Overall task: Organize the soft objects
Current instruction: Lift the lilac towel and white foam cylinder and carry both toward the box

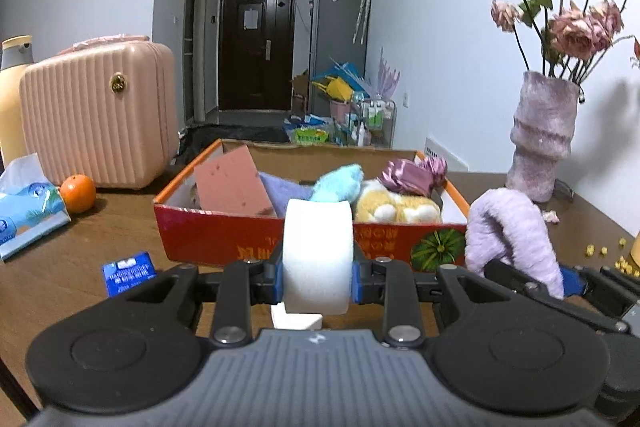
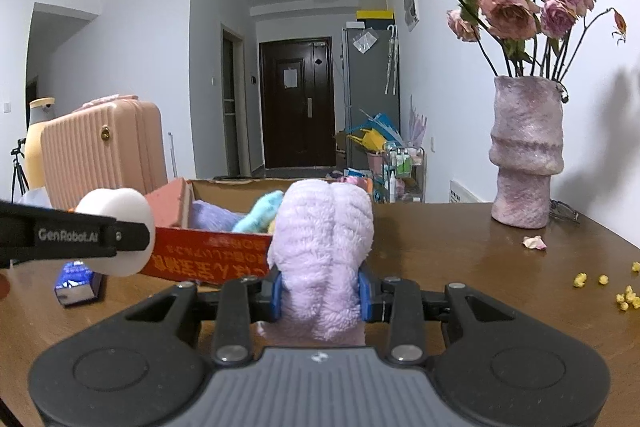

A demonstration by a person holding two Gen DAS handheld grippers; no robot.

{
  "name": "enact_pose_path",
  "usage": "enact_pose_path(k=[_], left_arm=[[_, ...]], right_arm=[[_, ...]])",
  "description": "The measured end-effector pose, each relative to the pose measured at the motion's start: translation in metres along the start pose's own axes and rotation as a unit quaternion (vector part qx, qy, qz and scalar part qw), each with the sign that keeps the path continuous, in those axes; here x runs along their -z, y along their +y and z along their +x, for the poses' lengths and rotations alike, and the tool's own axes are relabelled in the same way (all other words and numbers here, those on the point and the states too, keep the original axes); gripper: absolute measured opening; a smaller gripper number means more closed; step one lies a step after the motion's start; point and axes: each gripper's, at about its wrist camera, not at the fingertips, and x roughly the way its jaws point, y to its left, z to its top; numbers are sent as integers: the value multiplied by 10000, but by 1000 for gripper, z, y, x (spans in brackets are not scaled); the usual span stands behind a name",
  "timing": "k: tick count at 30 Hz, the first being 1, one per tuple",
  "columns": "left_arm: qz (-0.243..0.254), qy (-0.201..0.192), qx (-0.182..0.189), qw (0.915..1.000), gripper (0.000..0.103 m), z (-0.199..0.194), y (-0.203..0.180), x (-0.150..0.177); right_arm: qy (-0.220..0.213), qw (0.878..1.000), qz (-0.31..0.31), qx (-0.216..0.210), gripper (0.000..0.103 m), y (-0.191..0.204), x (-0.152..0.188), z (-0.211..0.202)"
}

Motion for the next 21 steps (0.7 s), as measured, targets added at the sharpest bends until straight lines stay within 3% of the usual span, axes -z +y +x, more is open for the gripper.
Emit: enact_pose_path(k=[21], left_arm=[[-284,-560,-163,9979,29,20,35,-36]], right_arm=[[-384,9991,146,44,34,36,-23,46]])
